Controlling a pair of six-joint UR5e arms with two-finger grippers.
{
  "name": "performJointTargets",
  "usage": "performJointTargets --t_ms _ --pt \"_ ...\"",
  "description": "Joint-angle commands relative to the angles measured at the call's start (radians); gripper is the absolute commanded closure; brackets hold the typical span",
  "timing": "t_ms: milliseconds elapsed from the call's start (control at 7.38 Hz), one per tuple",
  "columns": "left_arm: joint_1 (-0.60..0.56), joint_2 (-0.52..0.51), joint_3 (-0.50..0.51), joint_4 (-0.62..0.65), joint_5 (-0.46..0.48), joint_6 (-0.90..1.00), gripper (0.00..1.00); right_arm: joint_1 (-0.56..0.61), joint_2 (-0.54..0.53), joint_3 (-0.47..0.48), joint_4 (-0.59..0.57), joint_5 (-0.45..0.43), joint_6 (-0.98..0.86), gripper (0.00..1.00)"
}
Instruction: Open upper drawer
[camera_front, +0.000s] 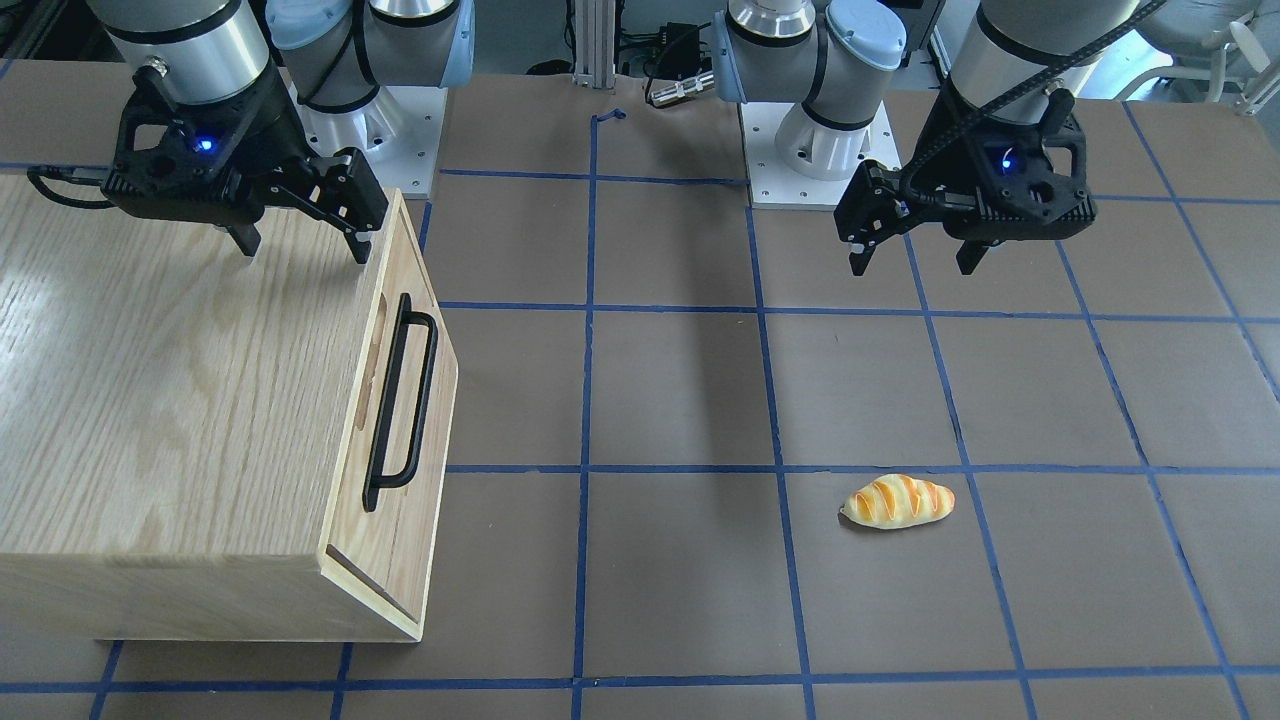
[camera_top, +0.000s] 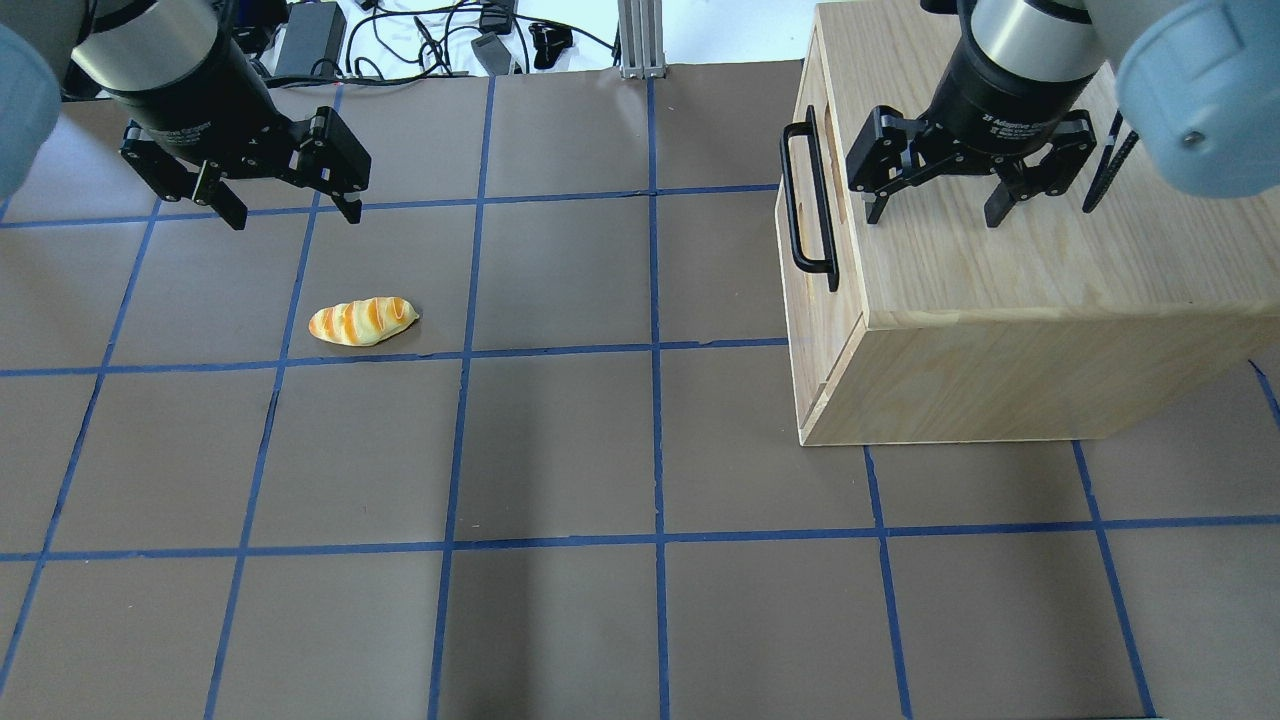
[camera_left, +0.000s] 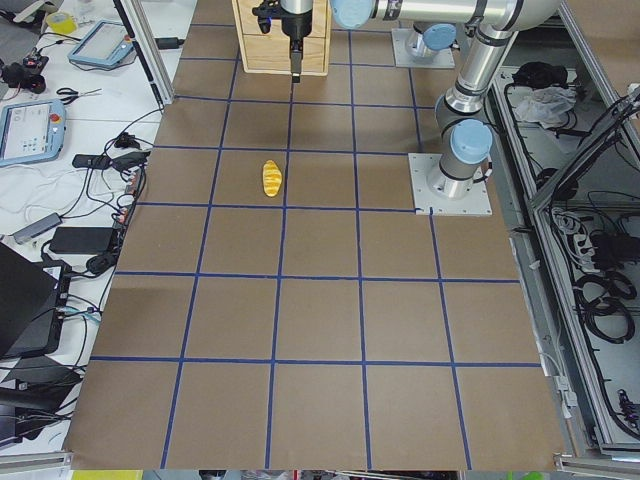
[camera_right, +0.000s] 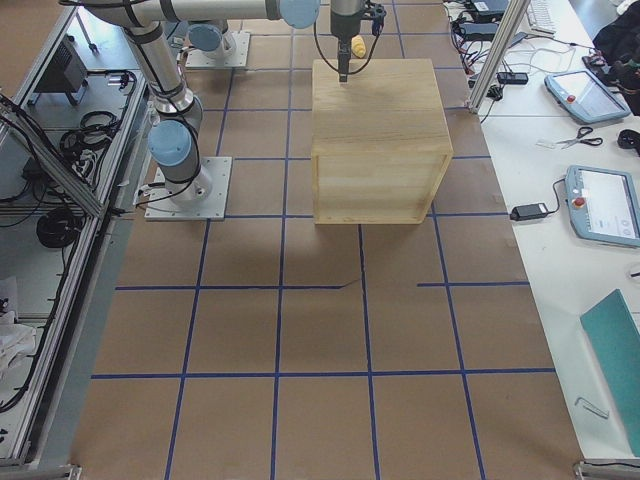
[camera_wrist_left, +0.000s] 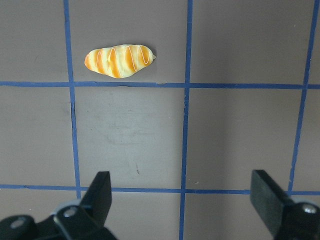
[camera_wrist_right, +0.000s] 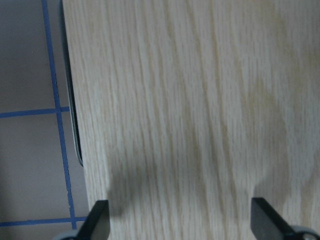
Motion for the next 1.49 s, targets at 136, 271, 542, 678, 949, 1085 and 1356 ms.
performJointTargets --t_ms 136,271,542,678,949,1085,1356 --pt "-0.001 0.01 -0.001 0.001 -0.002 0.0 0.0 0.0 0.0 0.0 0.0 0.002 0.0 0.0" --pt "-0.001 0.028 -0.001 -0.004 0.001 0.0 0.0 0.0 0.0 0.0 0.0 0.002 0.0 0.0" --pt "-0.002 0.042 0.013 -0.04 0.004 0.0 0.0 0.0 0.0 0.0 0.0 0.0 0.0 0.0" --pt "-0.002 0.048 0.003 -0.04 0.004 0.0 0.0 0.0 0.0 0.0 0.0 0.0 0.0 0.0" --pt "0.007 0.047 0.012 -0.04 0.002 0.0 0.0 0.0 0.0 0.0 0.0 0.002 0.0 0.0" --pt "-0.002 0.049 0.003 -0.047 0.007 0.0 0.0 0.0 0.0 0.0 0.0 0.002 0.0 0.0" --pt "-0.002 0.027 0.004 -0.053 0.007 -0.001 0.0 0.0 0.0 0.0 0.0 0.002 0.0 0.0"
